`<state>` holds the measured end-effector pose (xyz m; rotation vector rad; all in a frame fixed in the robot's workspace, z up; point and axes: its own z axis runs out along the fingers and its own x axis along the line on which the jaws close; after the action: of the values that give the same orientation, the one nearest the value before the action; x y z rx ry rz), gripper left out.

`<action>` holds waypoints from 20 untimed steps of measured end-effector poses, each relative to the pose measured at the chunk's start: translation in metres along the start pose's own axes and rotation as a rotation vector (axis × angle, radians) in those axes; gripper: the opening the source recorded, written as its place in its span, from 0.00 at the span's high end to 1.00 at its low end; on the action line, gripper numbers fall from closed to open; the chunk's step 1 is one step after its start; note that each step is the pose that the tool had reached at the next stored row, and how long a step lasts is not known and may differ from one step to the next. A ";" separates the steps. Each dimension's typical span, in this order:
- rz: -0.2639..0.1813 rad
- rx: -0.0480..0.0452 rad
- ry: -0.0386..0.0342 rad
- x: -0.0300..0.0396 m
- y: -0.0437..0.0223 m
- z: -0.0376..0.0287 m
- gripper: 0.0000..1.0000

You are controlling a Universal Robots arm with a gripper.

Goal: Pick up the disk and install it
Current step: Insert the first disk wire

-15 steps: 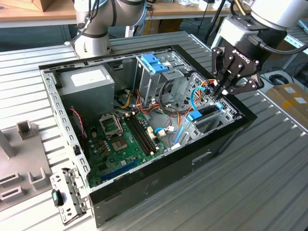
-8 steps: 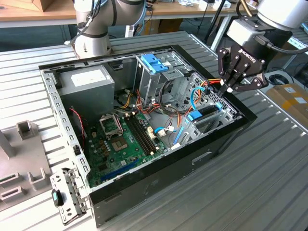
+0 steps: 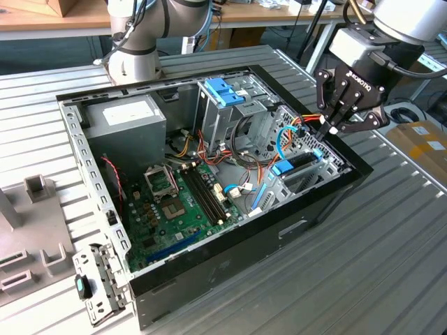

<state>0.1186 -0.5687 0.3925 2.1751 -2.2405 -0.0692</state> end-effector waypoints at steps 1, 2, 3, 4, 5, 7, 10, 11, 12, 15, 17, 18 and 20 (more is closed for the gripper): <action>0.000 0.0000 0.0000 0.0000 0.0000 0.0000 0.90; 0.000 0.0000 0.0000 0.0000 0.0000 0.0000 0.90; 0.000 0.0000 -0.0001 0.0000 0.0000 0.0000 0.89; 0.000 0.0000 -0.0001 0.0000 0.0000 0.0000 0.83; 0.000 0.0000 -0.0001 0.0000 0.0000 0.0000 0.76; 0.000 0.0000 0.0000 0.0001 0.0000 0.0000 0.64; 0.000 0.0000 -0.0001 0.0001 0.0000 0.0000 0.58; 0.000 0.0000 -0.0001 0.0001 0.0000 0.0000 0.58; 0.000 0.0000 -0.0001 0.0001 0.0000 0.0000 0.58; 0.000 0.0000 0.0000 0.0002 0.0000 0.0000 0.58; 0.000 0.0000 0.0000 0.0002 0.0000 0.0000 0.56; 0.000 0.0000 0.0000 0.0002 0.0000 0.0000 0.50; -0.002 0.0000 0.0000 -0.0007 -0.0013 0.0000 0.50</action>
<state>0.1200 -0.5680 0.3924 2.1773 -2.2383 -0.0692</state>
